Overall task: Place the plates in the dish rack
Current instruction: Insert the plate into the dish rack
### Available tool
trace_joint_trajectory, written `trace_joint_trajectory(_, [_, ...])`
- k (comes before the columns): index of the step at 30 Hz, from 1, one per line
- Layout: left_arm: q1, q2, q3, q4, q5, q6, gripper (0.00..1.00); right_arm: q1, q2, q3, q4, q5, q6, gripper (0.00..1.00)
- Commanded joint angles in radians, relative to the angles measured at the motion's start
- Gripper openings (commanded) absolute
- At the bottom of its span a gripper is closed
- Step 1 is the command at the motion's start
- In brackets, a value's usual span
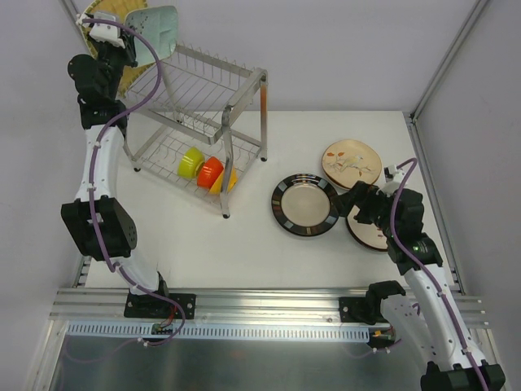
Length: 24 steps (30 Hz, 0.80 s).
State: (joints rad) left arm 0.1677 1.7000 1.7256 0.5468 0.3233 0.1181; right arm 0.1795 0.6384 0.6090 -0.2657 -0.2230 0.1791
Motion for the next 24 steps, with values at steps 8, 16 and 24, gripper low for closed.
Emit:
trace_joint_trajectory(8, [0.055, -0.036, 0.035, -0.001, -0.009, 0.106, 0.14, -0.009, -0.025, 0.000, 0.029, -0.010, -0.033, 0.99])
trace_joint_trajectory(16, [0.062, -0.025, 0.051, -0.071, -0.007, 0.166, 0.20, -0.009, -0.032, -0.008, 0.028, -0.006, -0.040, 1.00])
trace_joint_trajectory(24, [0.062, -0.019, 0.065, -0.140, -0.027, 0.235, 0.34, -0.009, -0.036, -0.014, 0.022, -0.007, -0.043, 1.00])
